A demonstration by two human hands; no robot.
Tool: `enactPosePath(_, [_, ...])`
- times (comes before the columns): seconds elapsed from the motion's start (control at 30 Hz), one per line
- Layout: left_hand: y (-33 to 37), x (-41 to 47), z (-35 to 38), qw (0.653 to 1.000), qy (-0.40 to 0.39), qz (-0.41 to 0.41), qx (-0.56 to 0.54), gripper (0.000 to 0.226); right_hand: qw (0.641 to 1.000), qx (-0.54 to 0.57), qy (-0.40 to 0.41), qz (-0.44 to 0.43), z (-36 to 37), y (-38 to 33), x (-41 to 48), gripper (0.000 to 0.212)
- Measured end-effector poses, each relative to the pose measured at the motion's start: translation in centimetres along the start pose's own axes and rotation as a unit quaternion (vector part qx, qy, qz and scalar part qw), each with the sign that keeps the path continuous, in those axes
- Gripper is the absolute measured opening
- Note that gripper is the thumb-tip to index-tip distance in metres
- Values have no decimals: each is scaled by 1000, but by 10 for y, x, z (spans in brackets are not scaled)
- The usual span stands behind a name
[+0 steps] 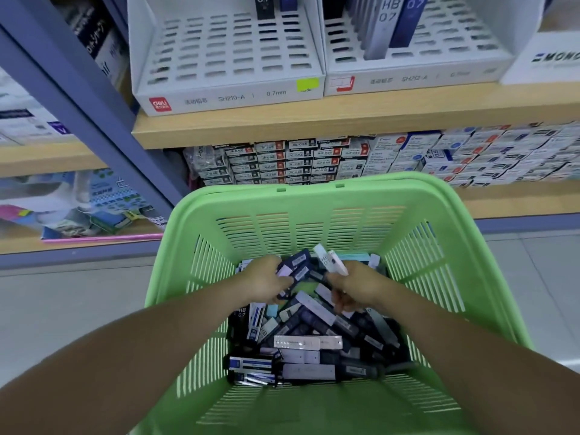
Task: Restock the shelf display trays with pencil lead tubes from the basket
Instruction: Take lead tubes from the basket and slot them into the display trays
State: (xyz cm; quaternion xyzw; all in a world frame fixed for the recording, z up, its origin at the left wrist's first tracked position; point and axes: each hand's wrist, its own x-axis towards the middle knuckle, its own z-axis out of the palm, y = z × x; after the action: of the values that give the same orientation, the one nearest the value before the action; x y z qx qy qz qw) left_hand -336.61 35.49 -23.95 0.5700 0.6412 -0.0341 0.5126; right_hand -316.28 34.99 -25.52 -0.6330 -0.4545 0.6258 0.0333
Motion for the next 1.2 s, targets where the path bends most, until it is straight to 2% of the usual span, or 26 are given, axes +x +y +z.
enactPosePath(0.07, [10, -8, -3, 995, -8, -13, -99, 27, 986, 159, -30, 47, 3, -4, -11, 8])
enactPosePath(0.1, [15, -13, -3, 988, -20, -18, -152, 26, 968, 236, -60, 67, 6, -6, -14, 11])
enactPosePath(0.17, [28, -23, 4, 969, -52, -11, -242, 16, 935, 324, -121, 79, 12, -13, -20, 36])
enactPosePath(0.2, [32, -25, 8, 969, -54, 3, -240, 18, 935, 322, -125, 76, 16, -16, -22, 49])
enactPosePath(0.27, [39, -28, 17, 985, -48, 47, -158, 24, 951, 292, -78, 64, 23, -21, -25, 57])
enactPosePath(0.33, [43, -30, 21, 994, -42, 70, -73, 22, 959, 279, -31, 41, 27, -23, -28, 49])
enactPosePath(0.43, [45, -34, 19, 993, -49, 79, 71, 26, 949, 312, -30, 24, 30, -23, -30, 40])
enactPosePath(0.47, [45, -33, 16, 985, -47, 87, 144, 31, 939, 340, -33, 25, 31, -23, -29, 41])
enactPosePath(0.53, [47, -34, 9, 946, -30, 113, 301, 44, 925, 378, -40, 23, 33, -24, -30, 35])
enactPosePath(0.6, [54, -39, -2, 916, -38, 134, 375, 47, 929, 367, -52, 21, 32, -23, -29, 21])
enactPosePath(0.67, [61, -47, -20, 921, -56, 153, 355, 38, 934, 351, -59, 34, 28, -20, -29, 14])
enactPosePath(0.7, [65, -50, -32, 930, -36, 155, 331, 33, 936, 343, -69, 39, 24, -19, -30, 13])
enactPosePath(0.8, [59, -53, -63, 940, 134, 151, 276, 20, 941, 312, -129, 32, 14, -22, -40, 14])
enactPosePath(0.83, [56, -55, -68, 946, 165, 139, 242, 21, 941, 299, -157, 20, 12, -25, -45, 13])
enactPosePath(0.87, [53, -57, -70, 962, 164, 124, 181, 23, 941, 286, -179, 8, 10, -28, -50, 12])
enactPosePath(0.93, [52, -63, -64, 990, 110, 92, -1, 25, 940, 265, -214, -13, 8, -35, -56, 13])
enactPosePath(1.0, [55, -66, -59, 986, 84, 76, -126, 27, 938, 250, -239, -30, 5, -41, -60, 12])
enactPosePath(1.1, [63, -73, -60, 984, 108, 96, -105, 24, 941, 249, -223, -60, 1, -51, -67, 8])
enactPosePath(1.2, [74, -87, -73, 971, 190, 144, -11, 21, 923, 319, -187, -102, -2, -63, -73, 25])
